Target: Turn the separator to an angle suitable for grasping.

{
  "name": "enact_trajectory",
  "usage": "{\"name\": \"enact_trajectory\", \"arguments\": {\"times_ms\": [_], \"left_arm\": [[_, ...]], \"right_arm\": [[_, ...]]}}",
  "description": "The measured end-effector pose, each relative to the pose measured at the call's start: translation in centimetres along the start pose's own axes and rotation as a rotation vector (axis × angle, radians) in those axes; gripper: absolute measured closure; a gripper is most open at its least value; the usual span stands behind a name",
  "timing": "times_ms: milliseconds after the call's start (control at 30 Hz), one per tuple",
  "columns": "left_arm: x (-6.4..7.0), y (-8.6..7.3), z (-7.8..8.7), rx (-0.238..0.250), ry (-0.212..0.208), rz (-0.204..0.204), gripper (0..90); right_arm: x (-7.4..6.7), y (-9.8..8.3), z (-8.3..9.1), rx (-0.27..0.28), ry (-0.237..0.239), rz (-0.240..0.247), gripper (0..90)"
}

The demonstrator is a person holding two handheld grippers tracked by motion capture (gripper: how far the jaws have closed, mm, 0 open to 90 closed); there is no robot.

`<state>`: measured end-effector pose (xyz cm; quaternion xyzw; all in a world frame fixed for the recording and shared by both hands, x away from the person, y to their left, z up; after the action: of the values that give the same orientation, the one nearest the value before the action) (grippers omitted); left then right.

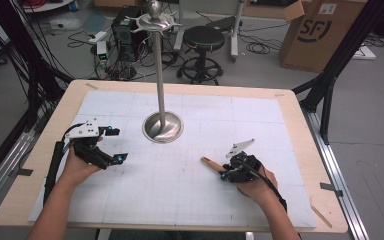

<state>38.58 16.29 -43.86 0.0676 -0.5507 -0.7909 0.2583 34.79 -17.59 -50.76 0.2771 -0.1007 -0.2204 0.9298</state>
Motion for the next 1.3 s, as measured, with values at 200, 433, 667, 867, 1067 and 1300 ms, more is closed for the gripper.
{"name": "enact_trajectory", "arguments": {"times_ms": [200,433,667,867,1067,1300], "left_arm": [[-0.2,0.0,-0.1,0.002,0.004,0.006,1.7],[-0.2,0.0,-0.2,0.0,0.004,0.002,1.7],[-0.4,0.3,-0.1,0.013,0.003,0.005,1.7],[-0.6,0.5,-0.1,0.024,0.0,0.008,1.7],[-0.6,0.6,-0.1,0.029,-0.004,0.006,1.7],[-0.7,0.7,-0.3,0.03,0.001,0.007,1.7]], "right_arm": [[-0.3,0.4,0.0,-0.004,-0.001,0.024,68.2],[-1.4,1.5,-0.6,-0.006,0.025,0.059,68.4],[-2.8,3.2,-1.6,-0.009,0.059,0.099,68.3],[-3.7,4.7,-2.6,-0.012,0.076,0.14,68.3],[-4.4,6.2,-3.6,-0.004,0.097,0.163,68.2],[-4.9,7.2,-4.4,-0.005,0.113,0.182,67.6]]}}
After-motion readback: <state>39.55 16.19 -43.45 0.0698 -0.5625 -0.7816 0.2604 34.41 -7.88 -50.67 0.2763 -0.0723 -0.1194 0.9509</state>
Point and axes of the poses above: each handheld gripper's, and its own axes: z roughly backward along the jaws, y roughly out of its top, x roughly to its right, the point moved 10 cm from there along -z, roughly forward along the jaws, and after that the axes turned 8 degrees about z, right-handed, at the moved point
